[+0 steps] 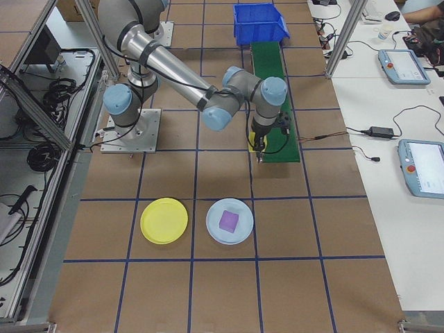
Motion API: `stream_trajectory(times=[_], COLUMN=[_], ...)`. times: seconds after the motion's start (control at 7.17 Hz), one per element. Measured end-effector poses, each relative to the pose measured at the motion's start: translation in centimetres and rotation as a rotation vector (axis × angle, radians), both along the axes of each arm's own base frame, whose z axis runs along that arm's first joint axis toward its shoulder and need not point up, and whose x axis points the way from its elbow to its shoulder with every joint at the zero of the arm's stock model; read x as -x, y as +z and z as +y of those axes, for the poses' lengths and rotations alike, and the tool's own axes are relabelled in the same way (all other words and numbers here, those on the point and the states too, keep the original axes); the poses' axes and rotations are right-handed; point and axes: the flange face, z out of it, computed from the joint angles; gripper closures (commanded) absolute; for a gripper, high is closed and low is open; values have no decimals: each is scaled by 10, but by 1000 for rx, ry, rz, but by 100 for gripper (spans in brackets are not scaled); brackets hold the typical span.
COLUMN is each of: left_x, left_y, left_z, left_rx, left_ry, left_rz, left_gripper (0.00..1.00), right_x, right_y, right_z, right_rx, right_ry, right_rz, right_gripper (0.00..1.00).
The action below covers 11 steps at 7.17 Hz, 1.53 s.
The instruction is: Move block left to right into plate
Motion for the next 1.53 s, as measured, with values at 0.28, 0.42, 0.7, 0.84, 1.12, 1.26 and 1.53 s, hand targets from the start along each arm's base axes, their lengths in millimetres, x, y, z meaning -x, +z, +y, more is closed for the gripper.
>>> stream_trajectory(times=[0.28, 0.42, 0.7, 0.84, 1.12, 1.26, 1.53], left_x=[0, 0, 0, 0, 0, 0, 0], left_y=[0, 0, 0, 0, 0, 0, 0], left_z=[0, 0, 0, 0, -1, -1, -1], left_rx=[0, 0, 0, 0, 1, 0, 0], left_ry=[0, 1, 9, 11, 12, 11, 8], left_rz=[0, 1, 2, 3, 4, 4, 4], left_gripper=[0, 0, 0, 0, 0, 0, 0], right_x=[96, 139, 200, 216, 227, 229, 230], right_y=[-13, -22, -45, -57, -77, -84, -88], right_z=[86, 131, 219, 251, 272, 275, 277], right_rx=[-33, -54, -71, -54, -47, -49, -47], right_ry=[27, -2, -87, -110, -124, -128, -131], right_rz=[-29, -42, -69, -62, -70, -78, -85], right_gripper=[73, 73, 72, 72, 62, 38, 0])
